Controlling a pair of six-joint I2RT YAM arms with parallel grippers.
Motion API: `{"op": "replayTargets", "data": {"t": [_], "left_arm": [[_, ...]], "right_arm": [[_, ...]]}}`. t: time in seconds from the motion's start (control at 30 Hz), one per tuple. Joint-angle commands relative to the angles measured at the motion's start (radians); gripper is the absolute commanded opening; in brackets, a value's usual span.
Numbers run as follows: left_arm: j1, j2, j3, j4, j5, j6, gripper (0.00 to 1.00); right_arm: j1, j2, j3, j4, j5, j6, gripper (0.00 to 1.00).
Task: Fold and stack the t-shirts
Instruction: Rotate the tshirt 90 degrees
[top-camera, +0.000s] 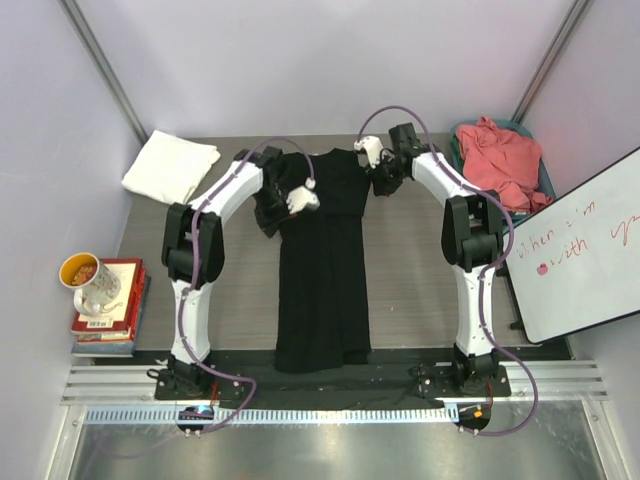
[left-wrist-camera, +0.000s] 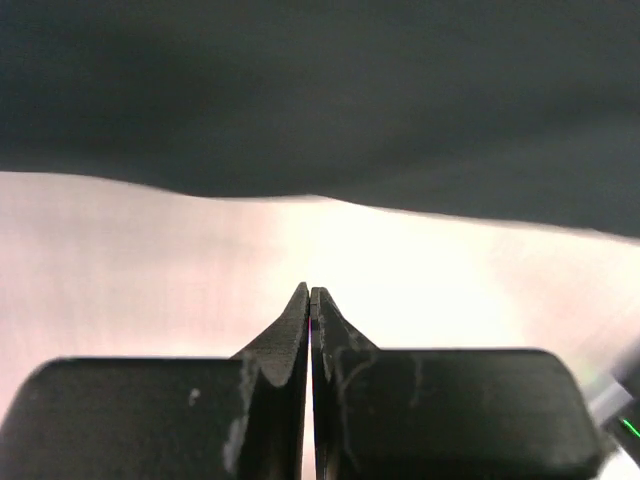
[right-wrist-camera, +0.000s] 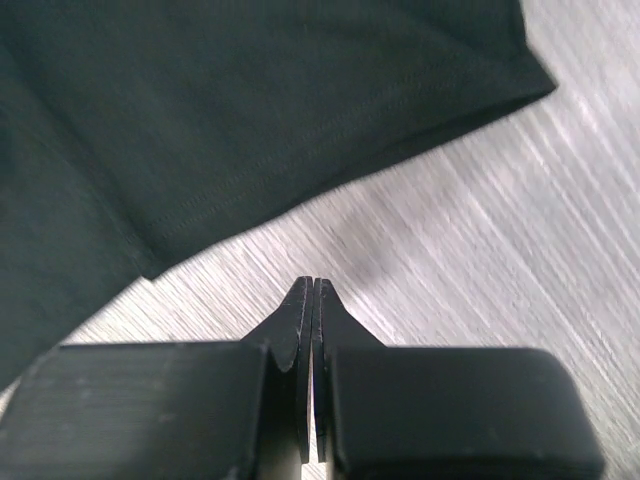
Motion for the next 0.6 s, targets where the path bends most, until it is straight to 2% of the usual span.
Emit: {"op": "replayTargets", "data": {"t": [0.0,0.03,0.13,0.3,0.57], "left_arm": [[0.053,0.129,0.204,0.086,0.006,-0.041,0.00],[0.055,0.152,0.282,0.074,0.035,-0.041,0.00],[0.056,0.224,0.391,0.037,0.087,-0.012,0.00],[0.056,0.266,0.402,0.097,0.123,0.010,0.00],[0.055,0.338,0.462,0.160,0.086,-0.022,0.00]], "right_arm": [[0.019,0.017,0.076,0.050,-0.069,0.074,0.01],[0.020,0.028,0.090,0.054,-0.073,0.078,0.01],[0.031,0.065,0.123,0.063,-0.110,0.101,0.01],[0.048,0.121,0.177,0.085,-0.171,0.135,0.01],[0.069,0.224,0.266,0.113,-0.133,0.124,0.01]]}}
